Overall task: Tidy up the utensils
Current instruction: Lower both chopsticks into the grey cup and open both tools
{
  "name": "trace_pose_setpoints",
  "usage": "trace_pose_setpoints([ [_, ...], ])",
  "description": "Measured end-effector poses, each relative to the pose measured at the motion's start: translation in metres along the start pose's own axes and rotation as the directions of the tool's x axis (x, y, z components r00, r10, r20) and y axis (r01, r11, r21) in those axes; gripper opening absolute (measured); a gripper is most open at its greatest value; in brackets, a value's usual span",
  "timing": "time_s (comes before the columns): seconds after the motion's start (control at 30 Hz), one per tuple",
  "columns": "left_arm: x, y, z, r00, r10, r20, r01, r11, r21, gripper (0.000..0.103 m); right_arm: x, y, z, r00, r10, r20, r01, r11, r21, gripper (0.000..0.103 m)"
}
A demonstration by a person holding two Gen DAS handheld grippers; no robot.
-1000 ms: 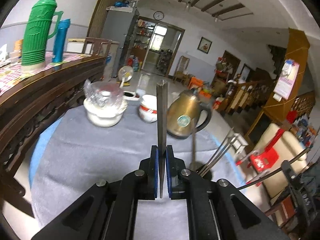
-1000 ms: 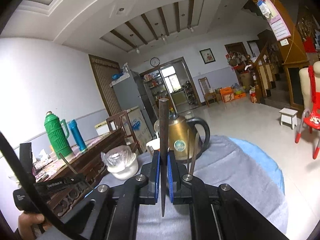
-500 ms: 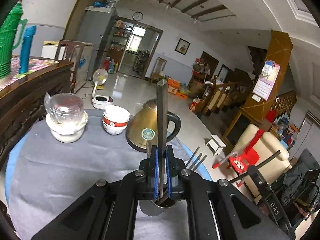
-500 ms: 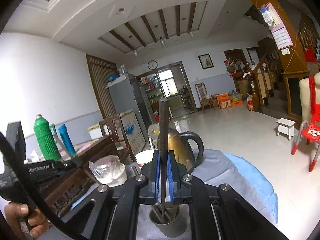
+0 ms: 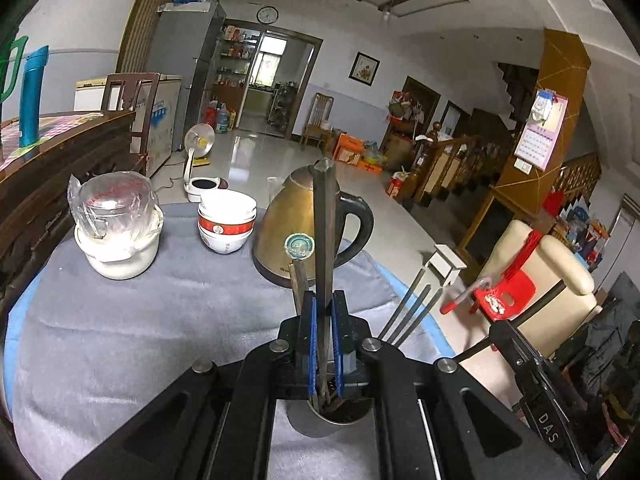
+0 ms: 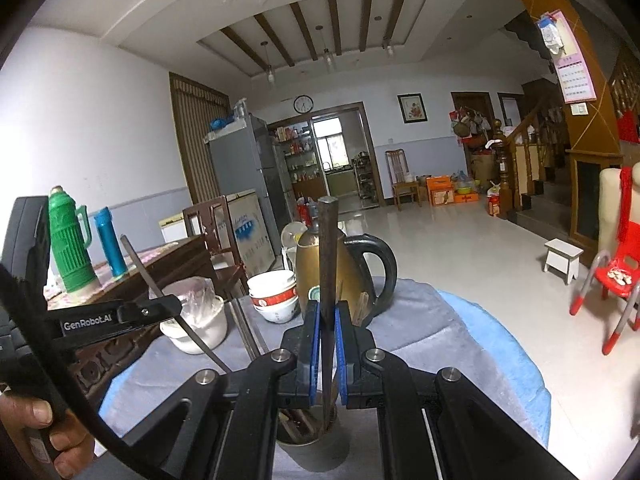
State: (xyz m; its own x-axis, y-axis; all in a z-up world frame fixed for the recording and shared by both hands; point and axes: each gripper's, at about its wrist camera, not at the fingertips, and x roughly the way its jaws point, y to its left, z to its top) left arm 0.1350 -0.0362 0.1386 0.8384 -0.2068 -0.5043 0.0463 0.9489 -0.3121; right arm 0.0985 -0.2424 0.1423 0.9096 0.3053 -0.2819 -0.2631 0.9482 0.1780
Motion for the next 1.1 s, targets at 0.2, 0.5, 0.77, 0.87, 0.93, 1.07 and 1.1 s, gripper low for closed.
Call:
trace_pose_setpoints([
  [0.2, 0.012, -0.007, -0.003, 1.000, 0.007, -0.009, -0.007, 1.000, 0.016, 0.007, 0.010, 0.002, -0.004, 1.000, -0.006, -0.015, 0.005, 1.000, -0.014, 0.008],
  [0.5, 0.031, -0.012, -0.010, 0.999, 0.019, -0.048, -0.017, 0.999, 0.037, 0.007, 0.021, 0.001, -0.010, 0.999, -0.008, -0.038, 0.008, 1.000, -0.016, 0.008],
  [0.77, 0.044, -0.015, -0.017, 0.995, 0.026, -0.100, -0.021, 0.998, 0.052, 0.007, 0.034, 0.000, -0.018, 0.996, -0.007, -0.084, 0.006, 1.000, -0.007, 0.008],
  [0.87, 0.048, -0.016, -0.018, 0.991, 0.018, -0.130, -0.011, 0.999, 0.052, 0.007, 0.040, 0.000, -0.021, 0.993, -0.002, -0.116, 0.001, 1.000, -0.004, 0.008],
  [0.93, 0.046, -0.015, -0.018, 0.990, 0.019, -0.143, -0.013, 0.999, 0.038, 0.008, 0.046, -0.001, -0.022, 0.988, -0.002, -0.156, 0.002, 1.000, 0.001, 0.009],
  [1.07, 0.029, -0.010, -0.013, 0.992, 0.012, -0.128, -0.011, 1.000, 0.012, 0.038, 0.040, -0.002, -0.019, 0.987, -0.026, -0.157, 0.026, 1.000, -0.004, 0.025],
  [1.1, 0.021, -0.009, -0.012, 0.994, 0.014, -0.111, -0.013, 1.000, 0.009, 0.042, 0.036, -0.003, -0.016, 0.989, -0.035, -0.147, 0.035, 0.999, -0.006, 0.049],
])
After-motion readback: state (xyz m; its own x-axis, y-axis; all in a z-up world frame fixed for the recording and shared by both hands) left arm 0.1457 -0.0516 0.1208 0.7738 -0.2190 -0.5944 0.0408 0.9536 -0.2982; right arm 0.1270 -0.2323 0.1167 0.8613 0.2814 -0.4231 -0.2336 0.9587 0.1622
